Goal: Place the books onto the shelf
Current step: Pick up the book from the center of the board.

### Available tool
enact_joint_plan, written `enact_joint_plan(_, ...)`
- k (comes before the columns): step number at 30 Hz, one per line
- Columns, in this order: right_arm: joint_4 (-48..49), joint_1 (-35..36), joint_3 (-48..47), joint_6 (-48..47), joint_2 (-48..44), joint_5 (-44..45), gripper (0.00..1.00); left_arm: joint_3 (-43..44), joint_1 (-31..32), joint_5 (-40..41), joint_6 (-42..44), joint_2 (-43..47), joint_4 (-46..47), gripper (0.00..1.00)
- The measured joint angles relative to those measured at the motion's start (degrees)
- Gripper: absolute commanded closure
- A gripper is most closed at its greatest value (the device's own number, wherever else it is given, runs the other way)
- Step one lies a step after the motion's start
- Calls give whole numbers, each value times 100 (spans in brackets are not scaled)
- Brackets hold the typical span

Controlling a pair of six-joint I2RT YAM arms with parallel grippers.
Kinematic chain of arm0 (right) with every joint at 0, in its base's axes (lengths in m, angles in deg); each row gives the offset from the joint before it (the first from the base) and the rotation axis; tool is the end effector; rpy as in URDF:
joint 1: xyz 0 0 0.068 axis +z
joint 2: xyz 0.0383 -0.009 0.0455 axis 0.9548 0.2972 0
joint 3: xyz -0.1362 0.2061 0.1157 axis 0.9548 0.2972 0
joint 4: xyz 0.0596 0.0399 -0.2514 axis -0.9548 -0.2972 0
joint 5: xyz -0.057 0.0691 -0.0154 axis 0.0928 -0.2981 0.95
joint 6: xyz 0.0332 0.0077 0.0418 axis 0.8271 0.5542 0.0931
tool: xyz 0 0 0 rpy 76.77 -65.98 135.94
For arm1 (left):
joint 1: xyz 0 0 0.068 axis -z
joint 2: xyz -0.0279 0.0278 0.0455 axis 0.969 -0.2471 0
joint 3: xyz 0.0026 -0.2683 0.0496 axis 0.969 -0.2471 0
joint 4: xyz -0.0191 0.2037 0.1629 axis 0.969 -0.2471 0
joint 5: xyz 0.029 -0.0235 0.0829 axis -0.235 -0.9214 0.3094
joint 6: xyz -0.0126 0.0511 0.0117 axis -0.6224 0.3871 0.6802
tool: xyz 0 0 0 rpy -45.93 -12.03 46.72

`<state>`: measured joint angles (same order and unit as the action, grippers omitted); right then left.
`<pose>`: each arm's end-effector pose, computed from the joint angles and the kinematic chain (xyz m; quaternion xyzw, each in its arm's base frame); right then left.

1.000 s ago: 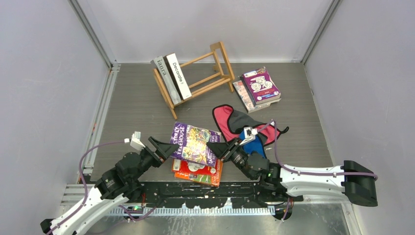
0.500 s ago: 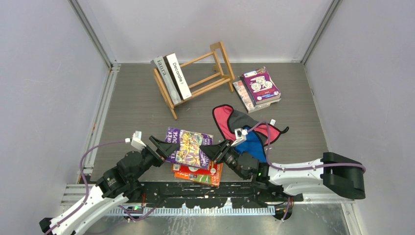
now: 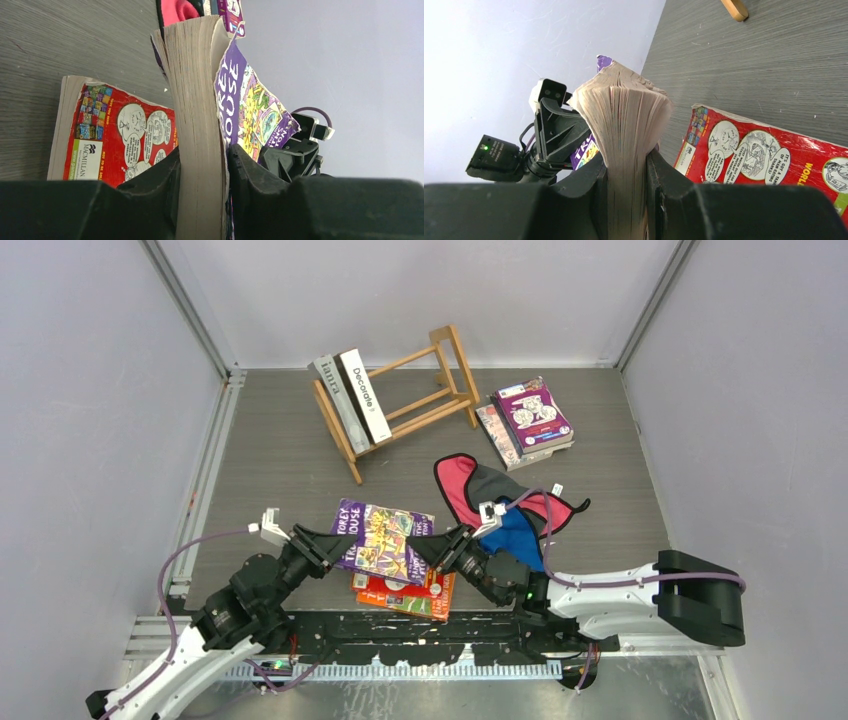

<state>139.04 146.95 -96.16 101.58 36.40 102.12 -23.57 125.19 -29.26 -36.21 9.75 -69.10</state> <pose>0.0738 0.1969 0.2043 0.0994 0.6968 0.5665 0.4286 0.0645 -0.0613 0.2100 -0.2672 0.7212 -0.5202 0.3712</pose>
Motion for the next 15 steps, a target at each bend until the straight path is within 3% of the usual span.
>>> enact_joint_plan(3, -17, 0, 15, 24, -24, 0, 97, 35, 0, 11, 22, -48, 11, 100)
enact_joint_plan(10, -529, -11, 4, -59, -398, 2, 57, 450, 35, -26, 197, -627, -4, 100)
enact_joint_plan(15, -1440, -11, -24, -350, -994, 140, 50, 970, 35, 72, 503, -1182, -120, 100)
